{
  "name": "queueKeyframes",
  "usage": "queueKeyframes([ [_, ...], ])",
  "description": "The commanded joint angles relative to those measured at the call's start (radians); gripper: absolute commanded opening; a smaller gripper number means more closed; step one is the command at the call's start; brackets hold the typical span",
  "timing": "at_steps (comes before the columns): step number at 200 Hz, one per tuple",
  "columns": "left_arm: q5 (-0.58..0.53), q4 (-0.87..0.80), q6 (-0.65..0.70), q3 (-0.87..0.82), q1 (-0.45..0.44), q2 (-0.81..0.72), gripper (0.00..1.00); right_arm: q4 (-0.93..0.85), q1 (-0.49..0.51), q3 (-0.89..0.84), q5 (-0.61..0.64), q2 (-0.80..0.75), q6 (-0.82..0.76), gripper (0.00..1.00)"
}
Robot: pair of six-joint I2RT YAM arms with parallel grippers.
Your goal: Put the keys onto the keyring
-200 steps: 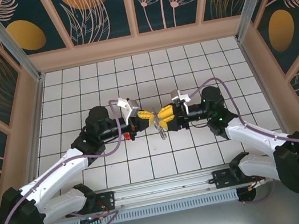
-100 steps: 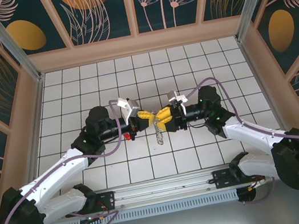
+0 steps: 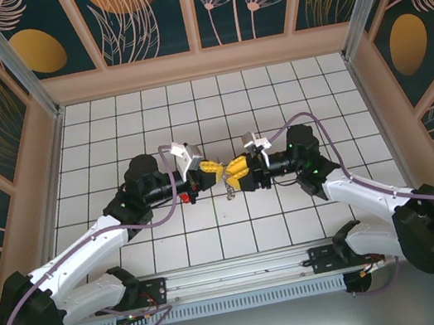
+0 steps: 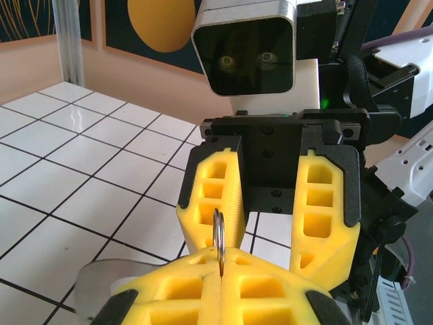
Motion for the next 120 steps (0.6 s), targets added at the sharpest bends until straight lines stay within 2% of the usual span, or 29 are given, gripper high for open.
queueKeyframes([
  [1, -0.005, 0.029, 0.019, -0.008, -0.001, -0.015, 0.00, 0.012, 0.007, 0.030, -0.012, -0.020, 0.004, 0.32],
  [32, -0.005, 0.028, 0.018, -0.008, -0.002, -0.017, 0.00, 0.015, 0.007, 0.032, -0.016, -0.013, 0.007, 0.25],
  [84, -0.007, 0.029, 0.017, -0.011, -0.002, -0.015, 0.00, 0.013, 0.007, 0.036, -0.019, -0.016, 0.011, 0.31],
  [120, -0.008, 0.025, 0.019, -0.011, -0.002, -0.016, 0.00, 0.010, 0.007, 0.039, -0.019, -0.013, 0.008, 0.16],
])
